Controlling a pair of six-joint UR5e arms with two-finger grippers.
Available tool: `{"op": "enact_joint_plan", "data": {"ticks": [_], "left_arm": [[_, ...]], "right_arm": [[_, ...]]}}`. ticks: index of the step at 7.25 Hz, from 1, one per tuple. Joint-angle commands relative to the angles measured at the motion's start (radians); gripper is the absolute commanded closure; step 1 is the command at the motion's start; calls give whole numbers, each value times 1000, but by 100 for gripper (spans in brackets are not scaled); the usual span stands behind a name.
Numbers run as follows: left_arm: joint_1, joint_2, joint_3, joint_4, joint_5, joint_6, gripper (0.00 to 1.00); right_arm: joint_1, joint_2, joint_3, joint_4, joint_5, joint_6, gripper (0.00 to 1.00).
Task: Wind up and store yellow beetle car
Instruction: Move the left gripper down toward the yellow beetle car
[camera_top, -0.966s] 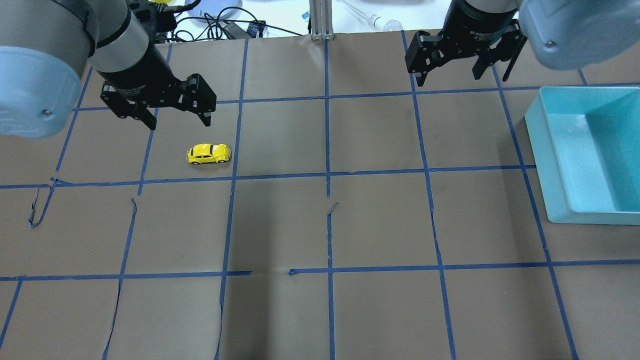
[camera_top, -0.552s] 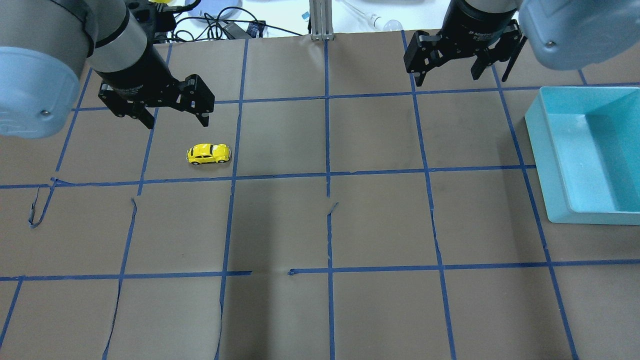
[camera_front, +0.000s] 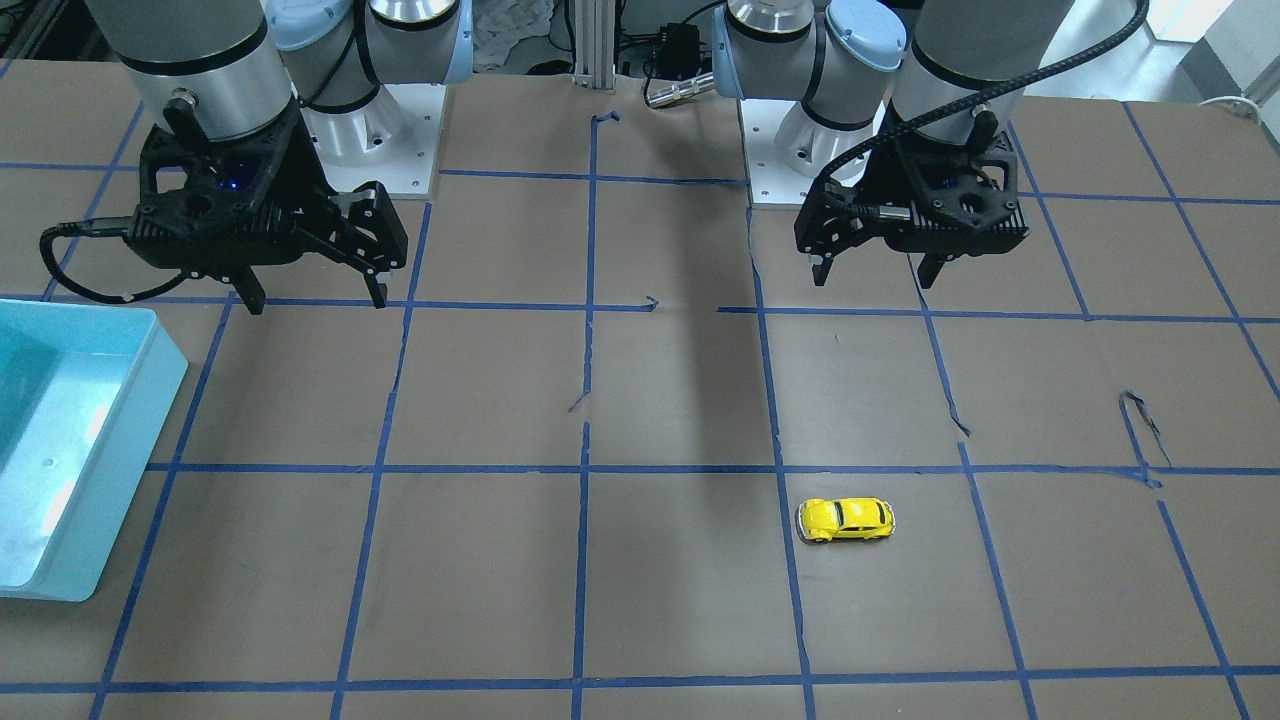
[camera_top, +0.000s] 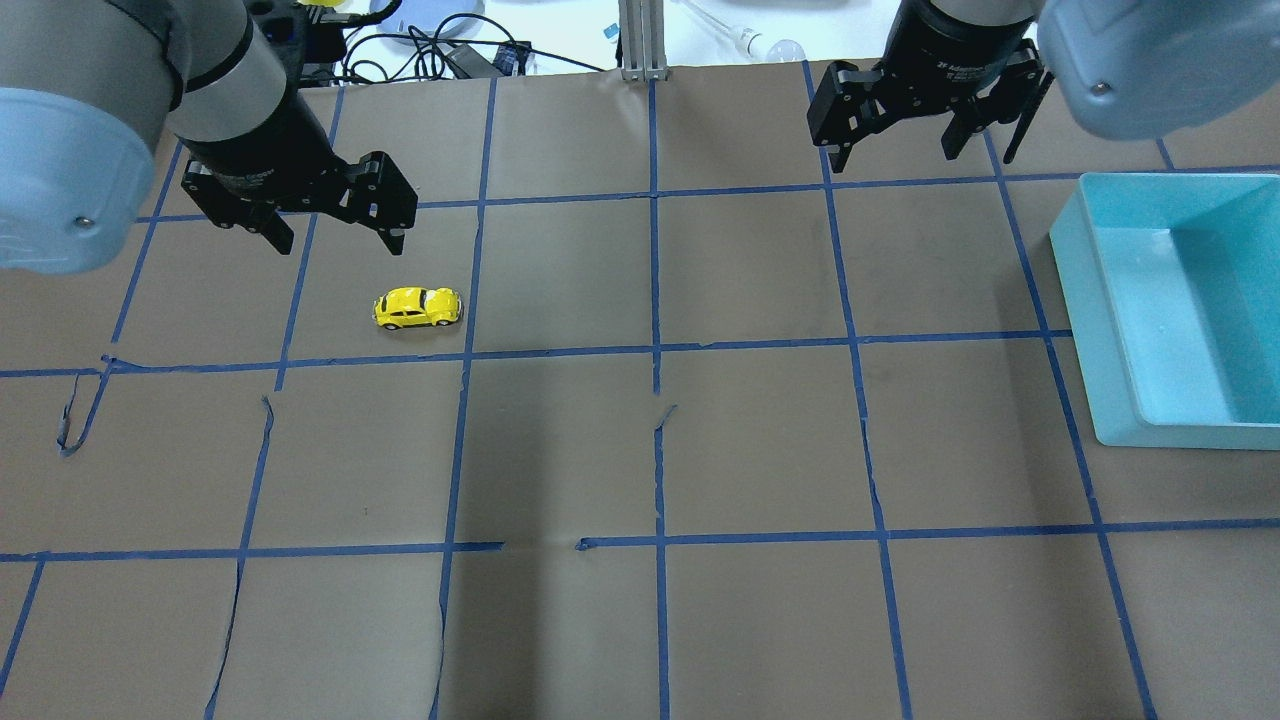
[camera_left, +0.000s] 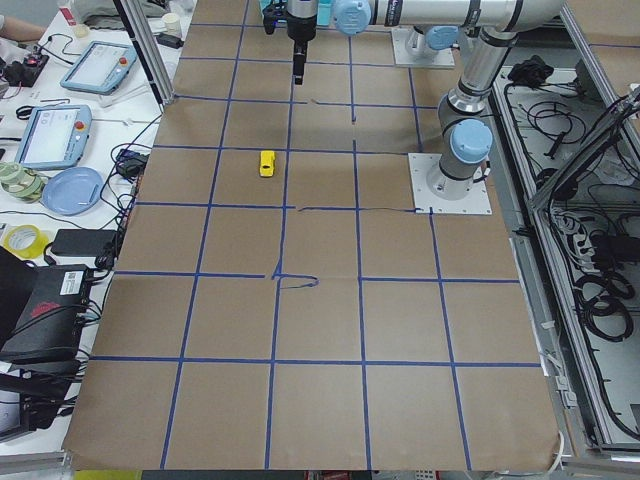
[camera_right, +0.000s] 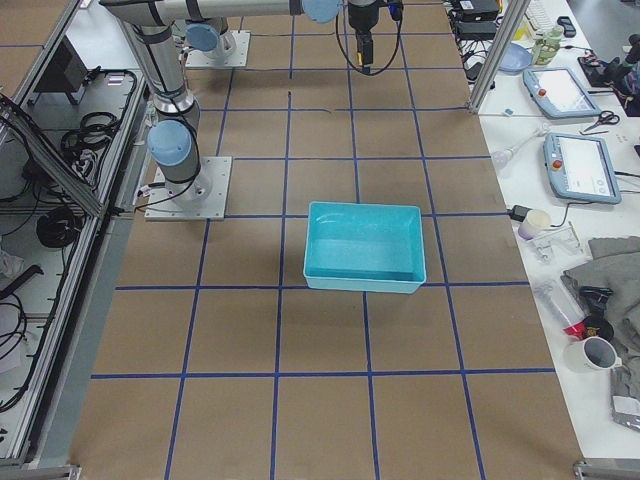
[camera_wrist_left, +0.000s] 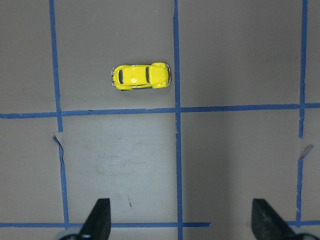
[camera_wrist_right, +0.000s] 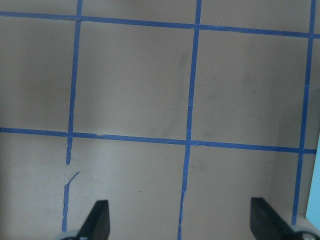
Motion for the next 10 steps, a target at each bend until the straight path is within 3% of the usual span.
{"op": "enact_joint_plan", "data": {"ticks": [1, 2, 6, 10], "left_arm": [[9, -2, 2, 0, -4, 26, 0], [5, -6, 2, 2, -1, 41, 0], [12, -96, -1, 14, 5, 580, 0], [38, -300, -9, 245, 25, 1375, 0]], "right_arm": [[0, 0, 0, -2, 1, -1, 0], [0, 0, 0, -1, -1, 0, 0], [0, 0, 0, -1, -1, 0, 0], [0, 0, 2, -1, 1, -1, 0]]}}
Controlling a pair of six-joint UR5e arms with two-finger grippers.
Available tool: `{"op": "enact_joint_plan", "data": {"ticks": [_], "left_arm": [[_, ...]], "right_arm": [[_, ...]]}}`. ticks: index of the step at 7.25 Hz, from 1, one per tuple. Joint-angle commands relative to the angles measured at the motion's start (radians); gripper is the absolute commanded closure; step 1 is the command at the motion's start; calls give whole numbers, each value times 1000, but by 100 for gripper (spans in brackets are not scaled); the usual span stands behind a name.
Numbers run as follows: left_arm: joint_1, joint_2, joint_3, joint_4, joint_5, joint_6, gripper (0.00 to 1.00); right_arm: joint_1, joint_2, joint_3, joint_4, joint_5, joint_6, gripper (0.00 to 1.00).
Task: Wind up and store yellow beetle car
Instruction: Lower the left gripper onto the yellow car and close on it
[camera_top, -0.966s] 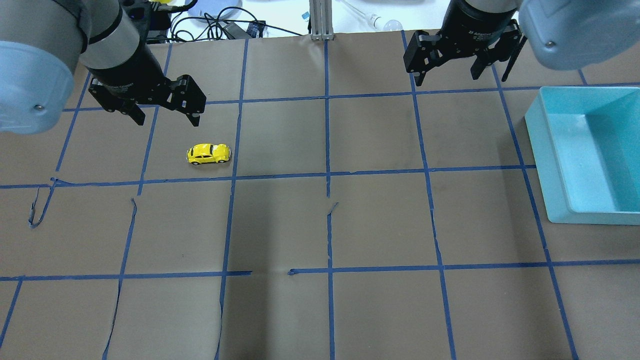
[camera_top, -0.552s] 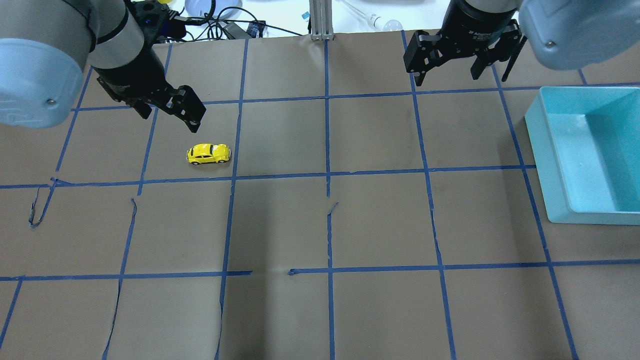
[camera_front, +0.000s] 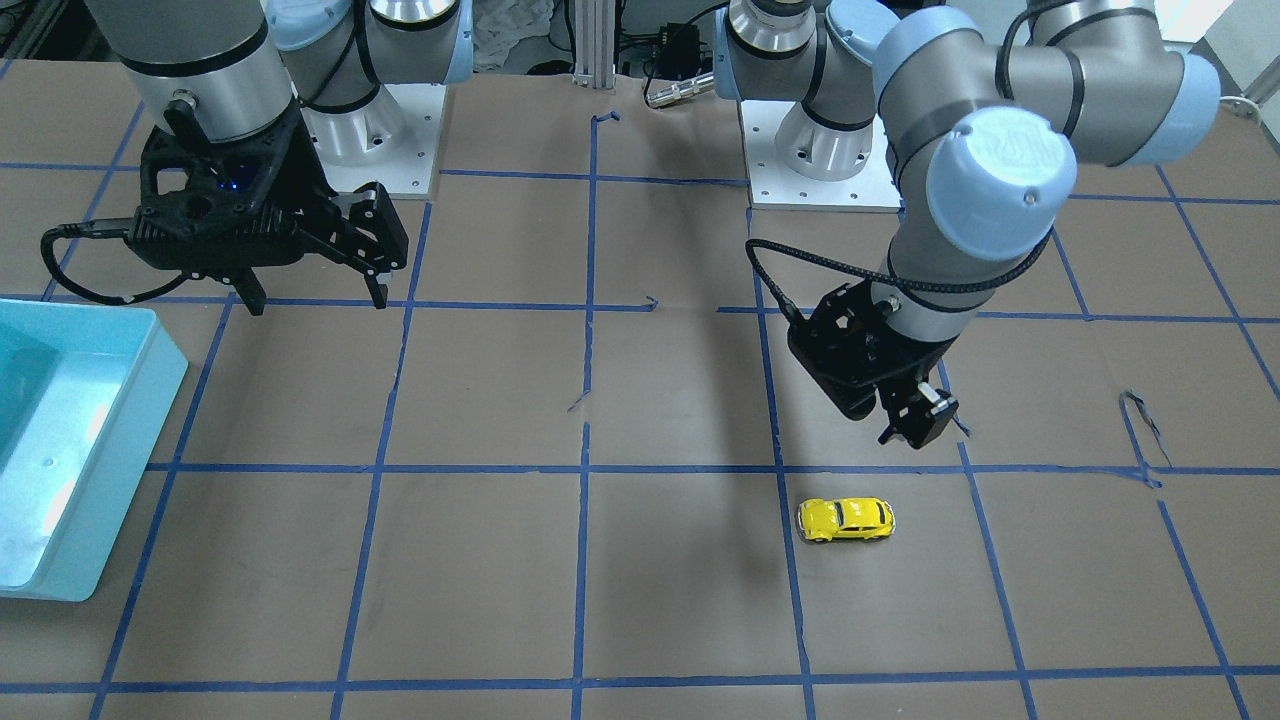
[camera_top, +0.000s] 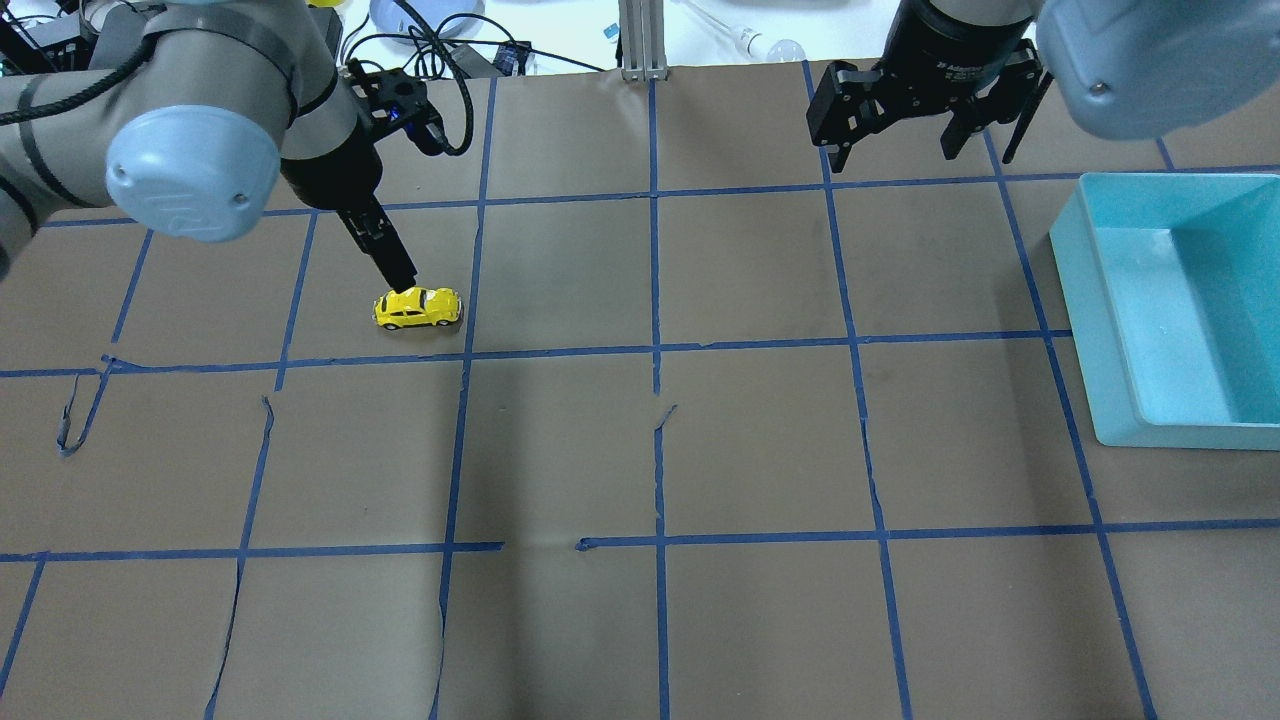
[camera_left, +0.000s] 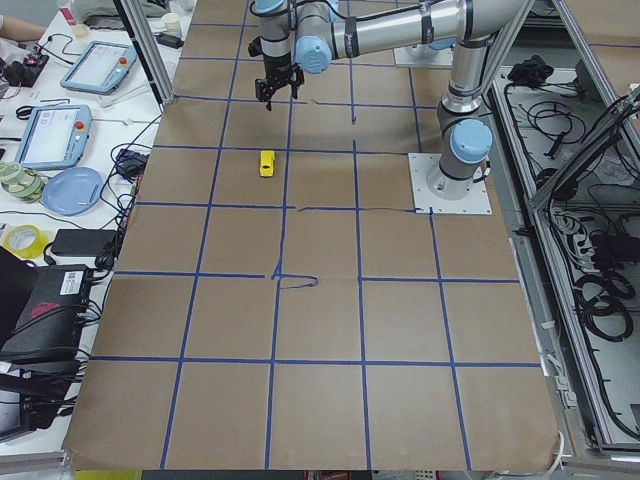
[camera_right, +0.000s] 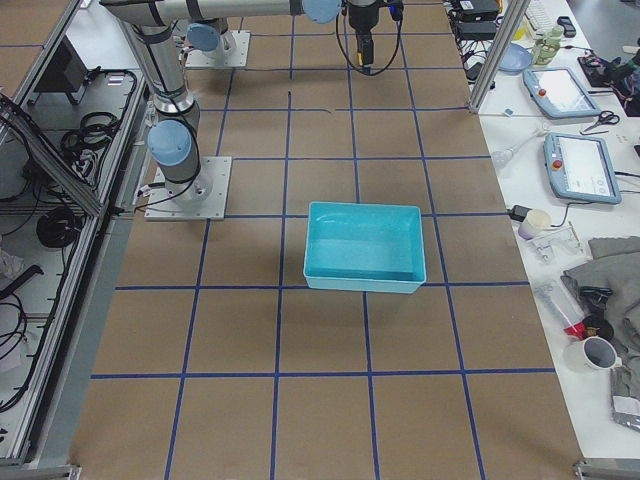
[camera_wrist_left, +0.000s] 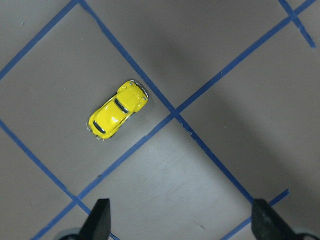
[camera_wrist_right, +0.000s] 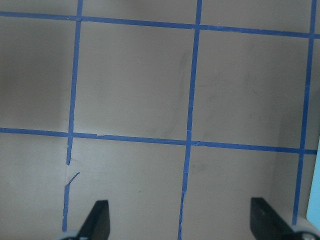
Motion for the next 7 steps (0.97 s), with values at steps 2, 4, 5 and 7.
{"op": "enact_joint_plan", "data": {"ticks": [2, 4, 5, 7], "left_arm": [[40, -140, -3, 150, 2, 459, 0], [53, -198, -43, 233, 4, 479, 0], [54, -207, -69, 306, -5, 478, 0], [69, -229, -83, 325, -10, 485, 1]], "right_arm": [[2, -1, 6, 0, 0, -1, 0], [2, -1, 7, -2, 0, -1, 0], [2, -1, 7, -2, 0, -1, 0], [2, -1, 7, -2, 0, 1, 0]]}}
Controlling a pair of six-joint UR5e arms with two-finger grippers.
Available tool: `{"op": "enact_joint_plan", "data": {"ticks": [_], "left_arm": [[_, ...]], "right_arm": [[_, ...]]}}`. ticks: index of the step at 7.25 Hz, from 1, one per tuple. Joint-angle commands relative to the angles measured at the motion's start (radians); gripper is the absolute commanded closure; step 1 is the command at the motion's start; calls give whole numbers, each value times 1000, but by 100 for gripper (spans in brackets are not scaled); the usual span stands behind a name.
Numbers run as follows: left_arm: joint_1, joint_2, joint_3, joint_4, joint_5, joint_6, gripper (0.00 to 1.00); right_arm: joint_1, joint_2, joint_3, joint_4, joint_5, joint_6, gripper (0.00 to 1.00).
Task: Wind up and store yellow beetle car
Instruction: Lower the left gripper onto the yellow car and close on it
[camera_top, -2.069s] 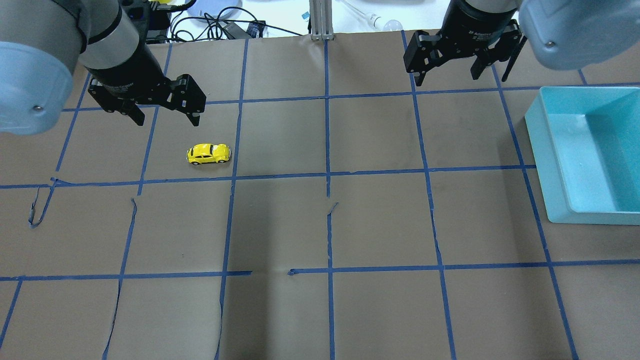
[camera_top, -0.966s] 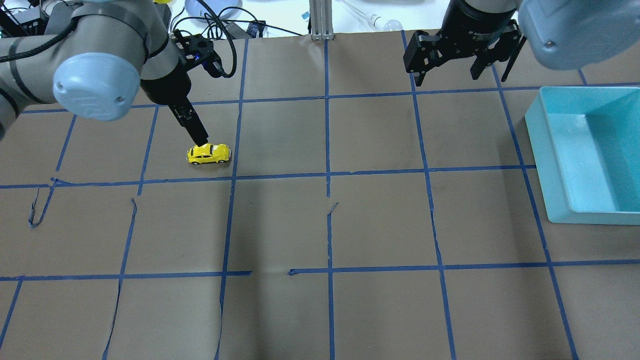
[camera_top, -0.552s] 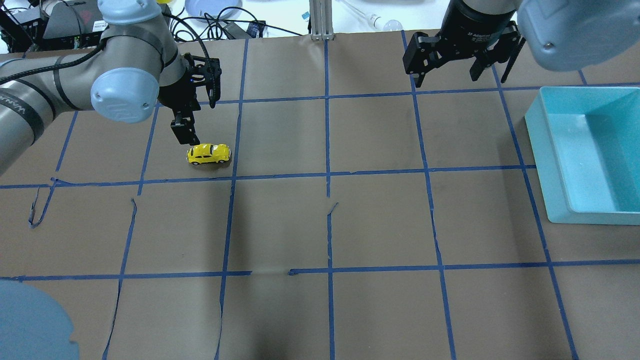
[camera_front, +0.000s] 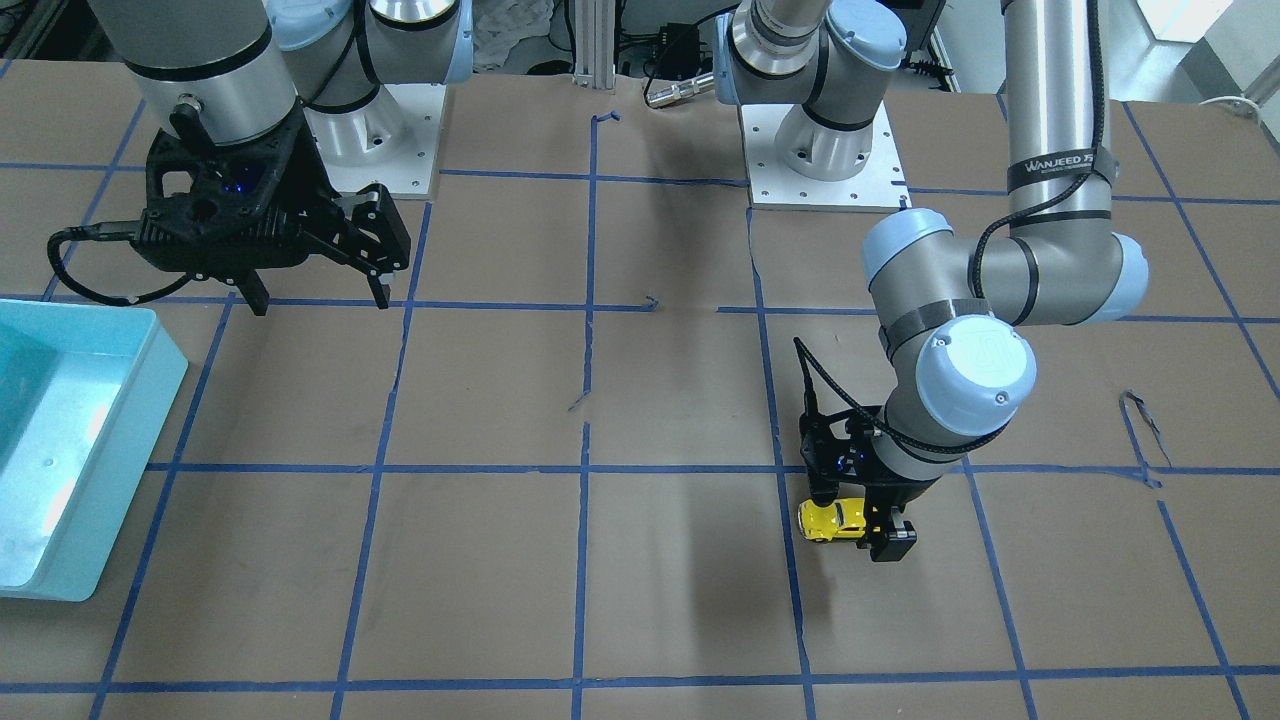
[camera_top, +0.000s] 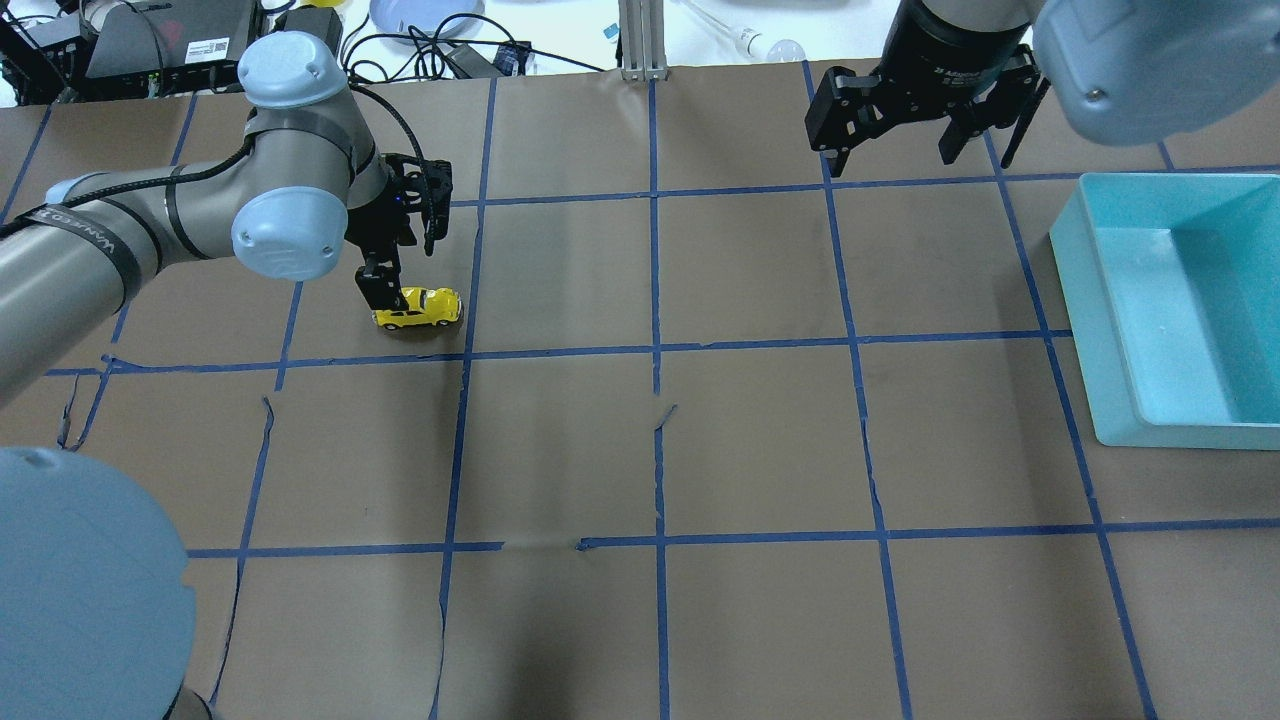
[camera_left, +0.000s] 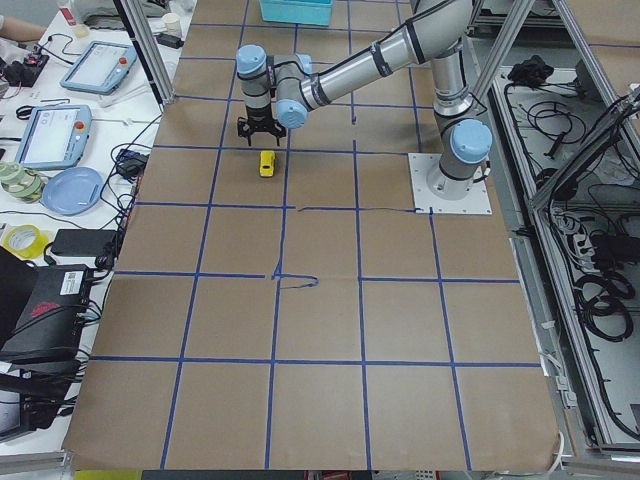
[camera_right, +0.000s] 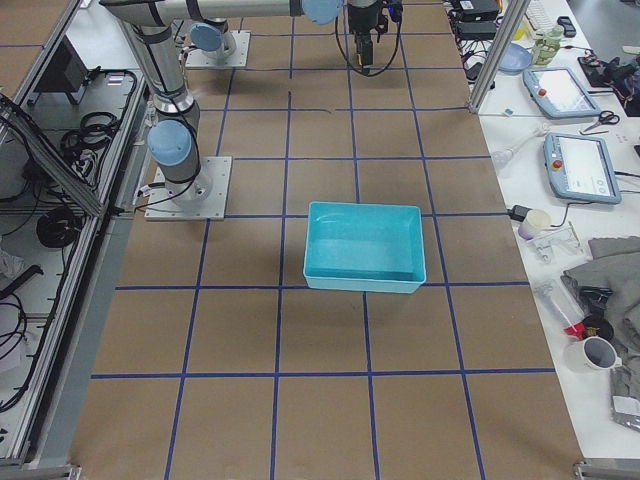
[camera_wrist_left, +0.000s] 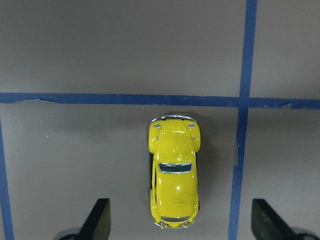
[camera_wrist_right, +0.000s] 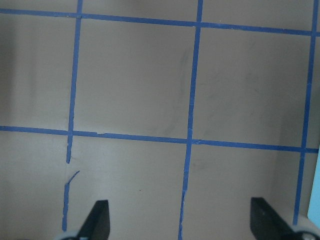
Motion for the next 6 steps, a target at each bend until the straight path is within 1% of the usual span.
{"op": "enact_joint_plan", "data": {"ticks": [1, 2, 3, 5, 6], "left_arm": [[16, -16, -13, 18, -3, 56, 2], [33, -24, -11, 23, -4, 70, 2], [34, -27, -16, 39, -44, 64, 2], [36, -30, -40, 44, -50, -79, 2], [36, -30, -54, 61, -50, -80, 2]], "right_arm": [[0, 0, 0, 0, 0, -1, 0], [0, 0, 0, 0, 0, -1, 0], [0, 0, 0, 0, 0, -1, 0], [0, 0, 0, 0, 0, -1, 0], [0, -2, 2, 1, 0, -1, 0]]}}
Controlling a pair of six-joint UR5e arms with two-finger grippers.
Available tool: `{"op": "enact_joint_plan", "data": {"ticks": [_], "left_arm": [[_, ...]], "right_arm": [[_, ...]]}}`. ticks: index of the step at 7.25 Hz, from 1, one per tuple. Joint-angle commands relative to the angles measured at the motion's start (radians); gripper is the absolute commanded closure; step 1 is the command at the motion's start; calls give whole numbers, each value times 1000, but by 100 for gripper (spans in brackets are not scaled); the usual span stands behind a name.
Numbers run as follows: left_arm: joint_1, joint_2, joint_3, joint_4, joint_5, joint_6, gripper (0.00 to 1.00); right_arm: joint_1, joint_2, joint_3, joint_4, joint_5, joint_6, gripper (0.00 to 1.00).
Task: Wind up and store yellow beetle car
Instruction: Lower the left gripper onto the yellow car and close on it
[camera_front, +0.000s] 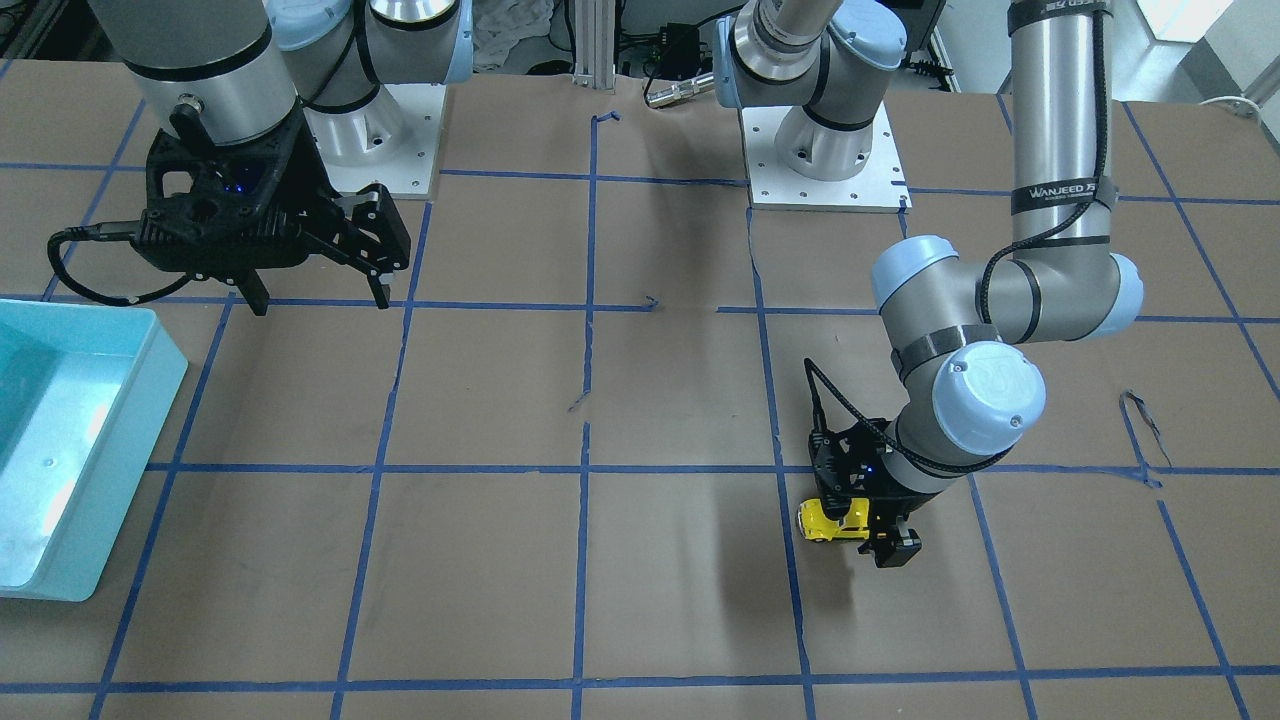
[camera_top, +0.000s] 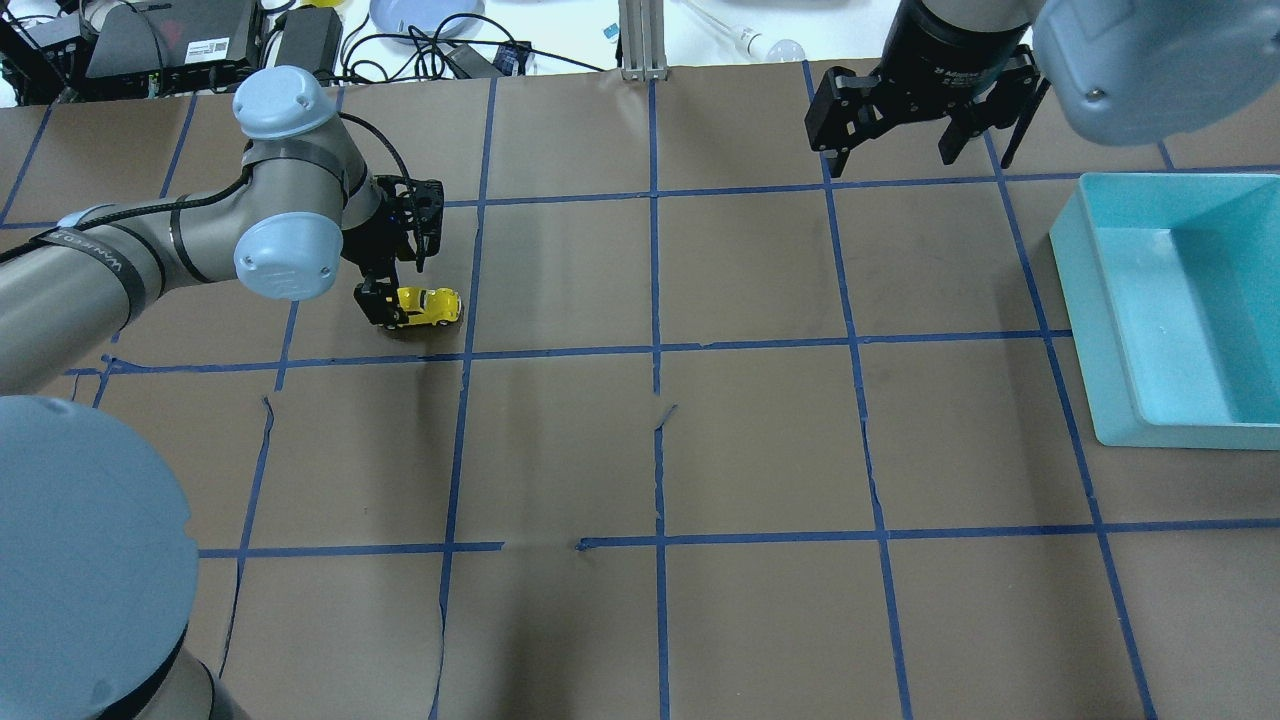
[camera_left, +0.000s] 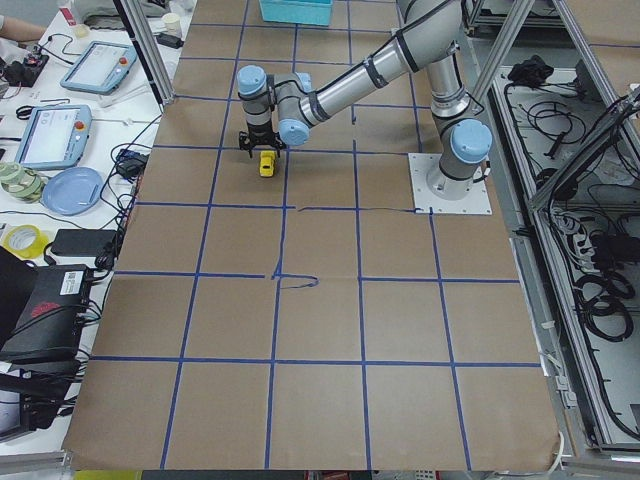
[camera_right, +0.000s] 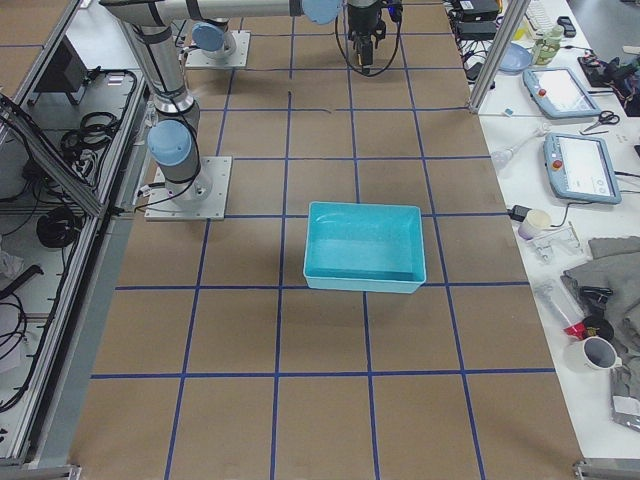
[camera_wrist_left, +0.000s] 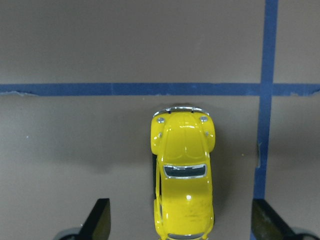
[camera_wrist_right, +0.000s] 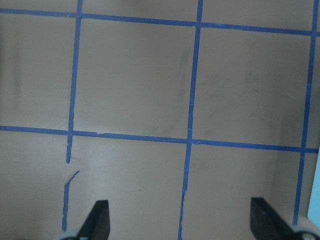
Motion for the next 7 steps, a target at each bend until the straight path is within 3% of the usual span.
{"op": "enact_joint_plan", "data": {"ticks": [1, 2, 5, 7], "left_arm": [[1, -1, -27, 21, -4, -35, 2], [1, -1, -39, 53, -13, -34, 7], [1, -16, -35, 78, -4, 51, 49], [1, -19, -29, 93, -2, 52, 85]], "right_arm": [[0, 0, 0, -1, 0, 0, 0], [0, 0, 0, -1, 0, 0, 0], [0, -1, 0, 1, 0, -2, 0], [0, -1, 0, 1, 0, -2, 0]]}}
